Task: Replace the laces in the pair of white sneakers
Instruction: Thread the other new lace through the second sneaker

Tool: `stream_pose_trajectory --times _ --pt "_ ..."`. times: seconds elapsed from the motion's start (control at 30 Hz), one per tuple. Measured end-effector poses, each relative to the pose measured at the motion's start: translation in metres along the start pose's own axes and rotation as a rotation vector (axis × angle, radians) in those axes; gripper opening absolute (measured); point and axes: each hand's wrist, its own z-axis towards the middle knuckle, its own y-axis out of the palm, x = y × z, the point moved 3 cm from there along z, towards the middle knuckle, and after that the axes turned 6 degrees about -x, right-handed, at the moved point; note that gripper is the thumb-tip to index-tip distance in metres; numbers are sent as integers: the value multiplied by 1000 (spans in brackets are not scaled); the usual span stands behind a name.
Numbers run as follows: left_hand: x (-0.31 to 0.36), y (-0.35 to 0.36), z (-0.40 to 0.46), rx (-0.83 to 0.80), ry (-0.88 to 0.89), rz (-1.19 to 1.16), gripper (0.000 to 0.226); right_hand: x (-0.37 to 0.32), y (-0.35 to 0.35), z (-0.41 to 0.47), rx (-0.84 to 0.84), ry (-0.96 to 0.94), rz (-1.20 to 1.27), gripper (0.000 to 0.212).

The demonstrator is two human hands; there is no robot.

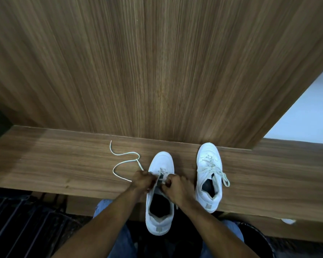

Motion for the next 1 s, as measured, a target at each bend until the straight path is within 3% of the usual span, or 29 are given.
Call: stream_pose_trajectory --times 0.07,0.37,0.47,0.6,0.7,0.9,1.0 --pt "11 -1 5 17 10 -61 28 0 -1 -1 9 6 0 36" --pt "80 -82 2 221 226 -971 17 -2 3 -3 21 -18 -94 42" --pt "71 -90 9 235 160 -803 13 -2 6 -2 38 -30 -164 43" --pt "29 -44 -4 -14 -46 -285 21 -3 10 -2 59 -27 -189 40" --pt "3 -13 -15 -43 -95 -66 28 -2 12 -2 88 -12 -184 41" --pt "12 3 -8 18 -6 -96 29 1 10 -2 53 27 -113 44" --pt "41 -16 -8 159 73 -435 23 3 11 -2 36 43 -101 49"
